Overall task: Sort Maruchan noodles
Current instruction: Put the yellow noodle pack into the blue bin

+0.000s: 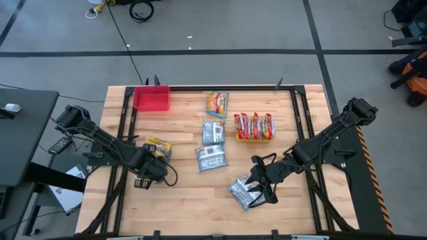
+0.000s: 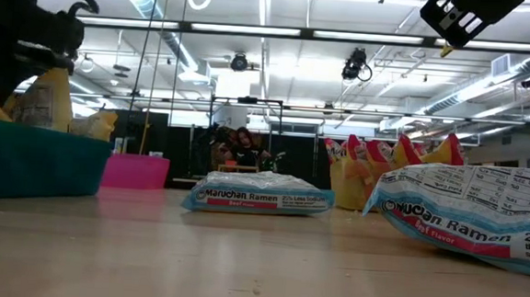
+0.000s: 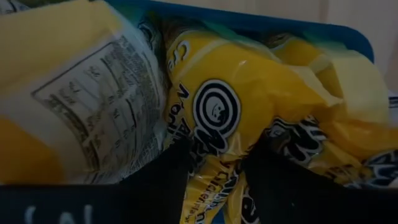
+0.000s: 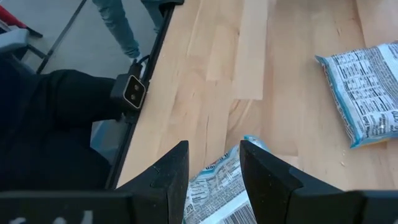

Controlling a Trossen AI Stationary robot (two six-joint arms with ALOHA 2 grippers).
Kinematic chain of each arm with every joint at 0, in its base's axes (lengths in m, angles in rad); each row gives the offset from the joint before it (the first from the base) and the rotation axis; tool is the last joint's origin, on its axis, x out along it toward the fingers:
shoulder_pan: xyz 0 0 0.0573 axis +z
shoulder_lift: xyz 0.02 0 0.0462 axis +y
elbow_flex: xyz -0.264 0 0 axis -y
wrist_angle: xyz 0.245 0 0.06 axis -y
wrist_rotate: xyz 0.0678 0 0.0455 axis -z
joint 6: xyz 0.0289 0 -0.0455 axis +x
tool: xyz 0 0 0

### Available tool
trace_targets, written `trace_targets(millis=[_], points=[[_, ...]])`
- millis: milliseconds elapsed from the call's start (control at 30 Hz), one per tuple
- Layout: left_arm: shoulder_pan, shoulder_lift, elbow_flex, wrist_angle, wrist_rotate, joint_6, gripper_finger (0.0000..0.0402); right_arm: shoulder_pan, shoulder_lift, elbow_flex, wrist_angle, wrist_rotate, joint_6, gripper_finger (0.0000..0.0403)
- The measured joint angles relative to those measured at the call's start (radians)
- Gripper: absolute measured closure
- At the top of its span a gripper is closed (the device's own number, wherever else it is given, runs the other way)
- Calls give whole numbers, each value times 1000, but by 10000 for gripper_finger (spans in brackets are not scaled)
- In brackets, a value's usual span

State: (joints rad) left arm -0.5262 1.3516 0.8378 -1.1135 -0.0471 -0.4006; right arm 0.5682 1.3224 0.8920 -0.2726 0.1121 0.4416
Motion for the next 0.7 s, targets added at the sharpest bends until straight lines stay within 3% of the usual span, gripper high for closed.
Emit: trace_targets(millis=[100,267,433,600,700], points=[[9,1,11,-9,17,-6,283,0,0,0,-7,0,0,254],[47,2,86,-63,131,-8,381,0,0,0,-9,1,0,255],[83,2,158,-164,230,29,384,-8,0,0,-7,1,-20,255],[149,2,164,-189,356,54,386,-22,0,0,-6,1,-26,256],[186,2,163,-183,381,68,384,-27,0,0,-6,1,-32,256]])
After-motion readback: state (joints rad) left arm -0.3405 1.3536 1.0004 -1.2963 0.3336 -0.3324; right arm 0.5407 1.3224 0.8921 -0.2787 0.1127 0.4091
